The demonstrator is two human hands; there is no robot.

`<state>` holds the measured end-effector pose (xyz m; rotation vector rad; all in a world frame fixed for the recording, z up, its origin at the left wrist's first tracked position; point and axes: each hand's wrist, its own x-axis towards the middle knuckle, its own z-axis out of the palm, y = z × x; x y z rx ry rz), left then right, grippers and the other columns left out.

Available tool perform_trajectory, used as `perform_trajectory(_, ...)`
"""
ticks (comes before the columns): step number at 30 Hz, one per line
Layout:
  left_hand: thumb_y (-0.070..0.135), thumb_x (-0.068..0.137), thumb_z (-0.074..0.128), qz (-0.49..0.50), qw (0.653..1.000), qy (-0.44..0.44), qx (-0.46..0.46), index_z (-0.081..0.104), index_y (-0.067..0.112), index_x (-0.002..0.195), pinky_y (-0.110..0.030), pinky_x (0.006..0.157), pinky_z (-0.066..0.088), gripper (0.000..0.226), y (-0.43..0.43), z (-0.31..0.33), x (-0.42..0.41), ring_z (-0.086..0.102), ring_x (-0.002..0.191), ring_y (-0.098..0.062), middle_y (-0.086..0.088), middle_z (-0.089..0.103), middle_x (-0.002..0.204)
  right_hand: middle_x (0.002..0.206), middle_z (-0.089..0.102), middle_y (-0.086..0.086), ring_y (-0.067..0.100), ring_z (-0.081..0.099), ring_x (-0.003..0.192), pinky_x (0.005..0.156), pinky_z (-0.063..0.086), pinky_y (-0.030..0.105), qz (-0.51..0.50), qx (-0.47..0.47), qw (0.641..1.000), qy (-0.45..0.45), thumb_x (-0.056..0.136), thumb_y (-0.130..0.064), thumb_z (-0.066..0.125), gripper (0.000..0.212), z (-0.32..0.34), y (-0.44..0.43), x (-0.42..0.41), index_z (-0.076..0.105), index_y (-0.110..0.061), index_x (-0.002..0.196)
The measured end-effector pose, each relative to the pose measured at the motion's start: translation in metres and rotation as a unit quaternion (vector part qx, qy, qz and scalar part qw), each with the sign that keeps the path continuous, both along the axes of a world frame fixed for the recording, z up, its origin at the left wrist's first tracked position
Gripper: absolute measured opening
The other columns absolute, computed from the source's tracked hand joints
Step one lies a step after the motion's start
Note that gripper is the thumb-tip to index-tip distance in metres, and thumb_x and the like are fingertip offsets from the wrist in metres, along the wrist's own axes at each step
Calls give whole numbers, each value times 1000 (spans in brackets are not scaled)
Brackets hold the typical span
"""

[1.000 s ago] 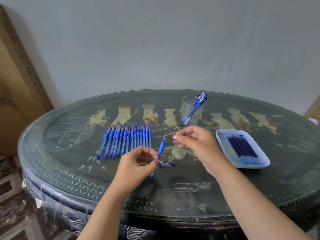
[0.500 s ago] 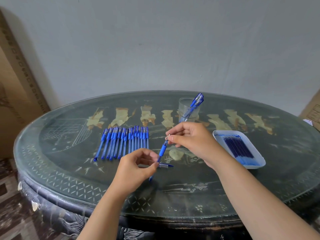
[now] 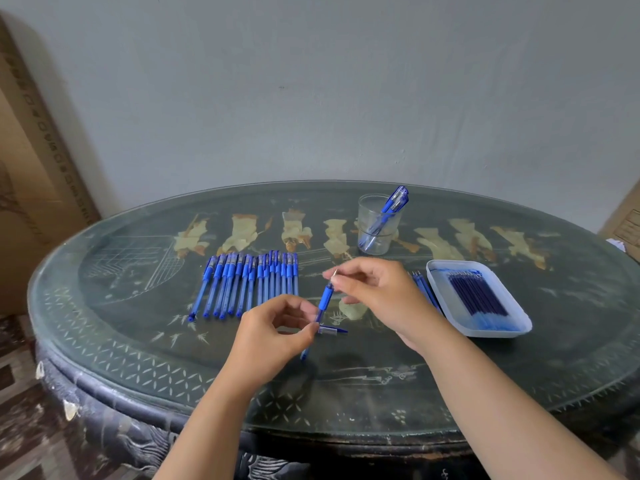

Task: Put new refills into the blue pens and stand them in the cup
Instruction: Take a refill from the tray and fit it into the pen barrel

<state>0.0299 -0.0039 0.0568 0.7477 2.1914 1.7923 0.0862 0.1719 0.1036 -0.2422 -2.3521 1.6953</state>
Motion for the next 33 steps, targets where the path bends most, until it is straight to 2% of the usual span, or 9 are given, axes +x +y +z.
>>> perform_trajectory(4,-1,79,74,-1,1000,1,1,72,15,85,-20,73,55,17,0,0,1,69,78,-14,2,73,84,93,69,-1,18,68,90,86,57,46,-46,19,999,-5,75,-47,78,30,-4,-4,-3,65,-25,91)
perform_trajectory(7,-1,79,75,5,1000,3,1,72,15,85,-20,73,55,17,0,1,0,69,77,-14,2,73,84,100,70,-7,10,68,96,89,57,44,-10,-15,1000,8,88,-33,70,15,-2,-3,-1,69,-31,103)
perform_trajectory(9,-1,79,75,4,1000,4,-1,72,14,85,-19,72,54,16,0,1,1,69,77,-13,2,73,85,95,72,-7,12,68,94,89,57,44,-22,1,1000,19,88,-29,71,7,-5,-5,-1,72,-29,94)
perform_trajectory(13,-2,79,74,1,1000,6,1,71,13,85,-18,71,54,16,2,1,2,69,76,-11,4,73,84,93,69,-3,15,68,91,87,57,46,-51,-5,999,10,80,-45,76,25,-9,-7,-3,65,-26,92)
perform_trajectory(15,-1,79,75,4,1000,3,3,71,13,85,-17,71,54,16,1,1,1,69,76,-11,4,73,83,99,69,-5,10,68,96,90,56,45,-19,-27,999,14,88,-38,69,15,-8,-7,-1,68,-30,101)
perform_trajectory(18,-1,79,75,3,1000,1,1,71,13,85,-18,72,54,16,1,2,1,70,78,-13,3,73,84,93,72,-7,10,68,93,88,57,43,-45,-7,999,26,87,-30,72,6,-11,-9,-1,71,-27,92)
perform_trajectory(21,-1,79,75,3,1000,3,-1,71,13,85,-18,72,55,16,1,2,1,70,78,-12,3,73,84,95,69,-3,16,68,92,87,57,43,-73,-24,997,18,79,-42,77,25,-13,-11,-3,65,-23,91)
perform_trajectory(26,0,79,75,5,1000,5,-8,72,14,85,-18,73,55,16,0,2,0,70,78,-11,3,73,85,106,71,-2,11,68,98,90,57,41,-33,-37,998,27,93,-27,66,5,-16,-11,-2,70,-26,93)
perform_trajectory(33,3,79,76,16,999,19,-25,73,17,87,-16,71,55,17,3,1,1,70,79,-9,7,74,84,100,66,4,21,68,90,84,59,42,-114,-35,993,0,83,-33,76,24,-17,-16,-9,62,-14,86)
